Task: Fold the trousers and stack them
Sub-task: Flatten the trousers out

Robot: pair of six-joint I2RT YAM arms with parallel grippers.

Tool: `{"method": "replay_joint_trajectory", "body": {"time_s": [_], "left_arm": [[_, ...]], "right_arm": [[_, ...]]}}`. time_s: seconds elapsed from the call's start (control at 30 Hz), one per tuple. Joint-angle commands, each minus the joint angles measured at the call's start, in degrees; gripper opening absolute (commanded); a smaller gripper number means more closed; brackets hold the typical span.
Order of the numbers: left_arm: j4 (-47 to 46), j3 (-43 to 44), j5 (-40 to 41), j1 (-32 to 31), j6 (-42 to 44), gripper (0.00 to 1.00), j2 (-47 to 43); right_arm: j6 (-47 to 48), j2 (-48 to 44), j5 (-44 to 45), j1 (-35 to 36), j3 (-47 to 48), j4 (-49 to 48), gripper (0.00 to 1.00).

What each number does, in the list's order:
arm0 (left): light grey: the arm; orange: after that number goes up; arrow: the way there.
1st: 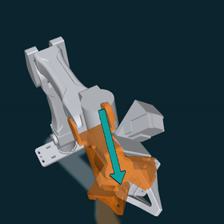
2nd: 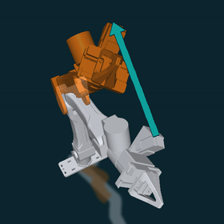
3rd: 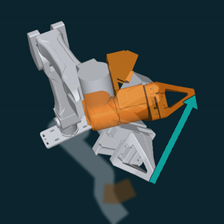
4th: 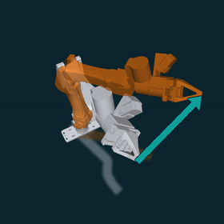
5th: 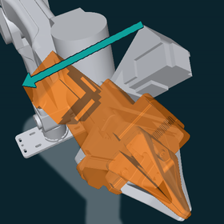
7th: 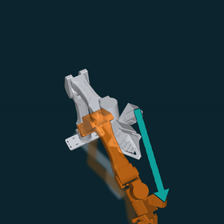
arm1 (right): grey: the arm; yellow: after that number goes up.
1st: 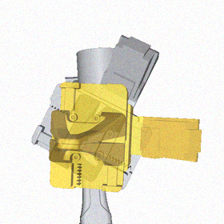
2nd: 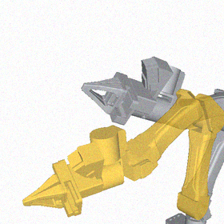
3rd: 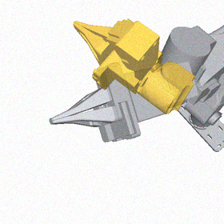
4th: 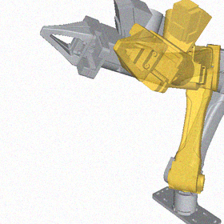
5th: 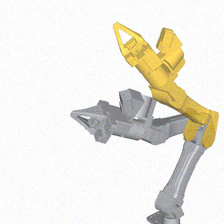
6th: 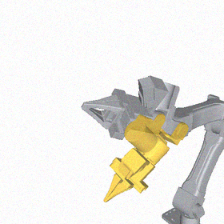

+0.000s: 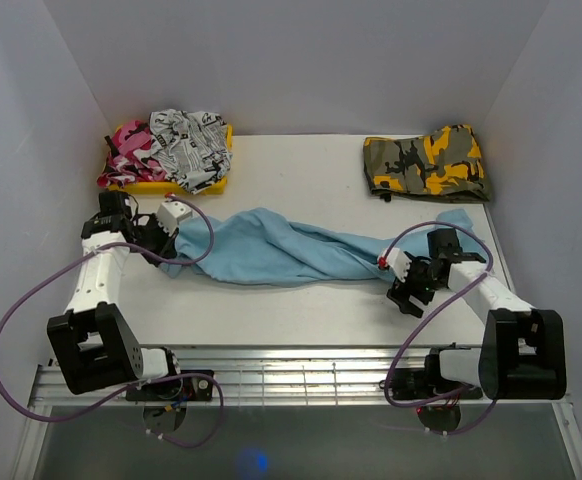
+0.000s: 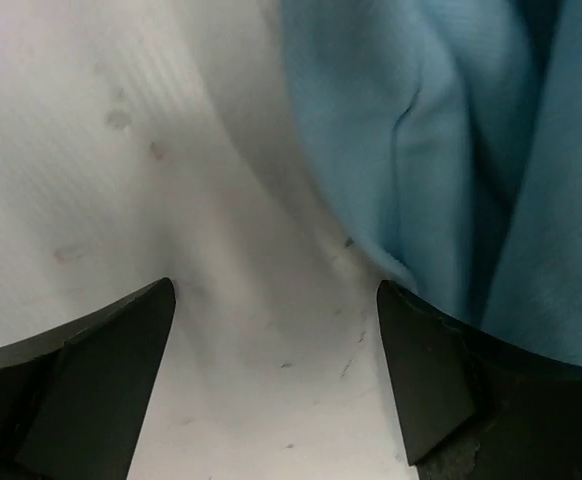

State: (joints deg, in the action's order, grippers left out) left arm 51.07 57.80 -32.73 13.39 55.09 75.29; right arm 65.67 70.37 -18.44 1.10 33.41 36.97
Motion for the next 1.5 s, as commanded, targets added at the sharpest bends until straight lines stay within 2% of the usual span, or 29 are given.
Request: {"method": "replay_joint_trajectory", "body": {"time_s": [0.0, 0.1, 0.13, 0.33, 0.5, 0.73, 0.97, 1.03, 1.07, 1.13, 1.17, 1.2, 1.33, 1.47], "left_arm": [[-0.2, 2.8, -3.3, 0.2, -1.7, 0.00, -0.1], [-0.2, 2.7, -3.0, 0.3, -1.6, 0.00, -0.2], [-0.2, 2.3, -2.7, 0.4, -1.3, 0.00, -0.6], [-0.2, 2.0, -2.6, 0.3, -0.7, 0.00, -0.8], [-0.3, 2.5, -3.0, 0.3, -1.0, 0.00, -0.1], [-1.0, 3.4, -2.7, 0.3, -1.3, 0.00, 0.7], [-1.8, 2.9, -1.8, 0.8, -0.7, 0.00, 1.0], [-2.3, 2.7, -1.4, 1.4, -0.6, 0.00, 1.0], [-2.9, 2.8, -1.2, 1.6, -0.5, 0.00, 1.0], [-3.2, 3.5, -0.5, 1.8, -0.3, 0.00, 1.1], [-3.3, 4.2, -0.5, 2.0, 0.3, 0.00, 1.0], [-3.8, 5.8, 0.0, 2.1, 0.7, 0.00, 0.8], [-9.3, 8.1, 2.7, 2.2, 3.1, 0.00, -1.4], [-16.3, 8.2, 4.9, 2.2, 6.7, 0.00, -3.0]], "right_arm": [[-7.4, 4.7, 3.8, 2.8, -1.8, -18.4, 0.87], [-9.2, 5.6, 6.3, 2.9, -2.0, -22.8, 0.82], [-9.1, 4.4, 5.4, 2.9, -1.2, -22.3, 0.79], [-8.5, -1.0, 0.3, 2.9, 3.4, -14.9, 0.78], [-8.5, -1.2, -2.2, 3.2, 8.2, -11.8, 0.76], [-4.5, 6.5, 1.5, 3.3, 7.0, -14.2, 0.75], [0.0, 11.3, 1.1, 3.3, 5.5, -12.4, 0.77], [1.2, 11.0, 3.1, 3.2, 4.7, -13.5, 0.61], [1.3, 10.7, 3.4, 3.1, 4.7, -13.2, 0.42], [1.6, 8.7, 2.7, 2.2, 5.9, -10.2, 0.25], [1.8, 7.9, 2.2, 1.7, 8.0, -8.6, 0.12], [2.1, 6.3, 1.0, 0.4, 9.3, -6.9, 0.08], [3.1, 4.0, -4.2, -5.0, 18.7, 2.4, 0.08], [3.8, 5.7, -9.1, -10.1, 29.0, 12.1, 0.08]]}}
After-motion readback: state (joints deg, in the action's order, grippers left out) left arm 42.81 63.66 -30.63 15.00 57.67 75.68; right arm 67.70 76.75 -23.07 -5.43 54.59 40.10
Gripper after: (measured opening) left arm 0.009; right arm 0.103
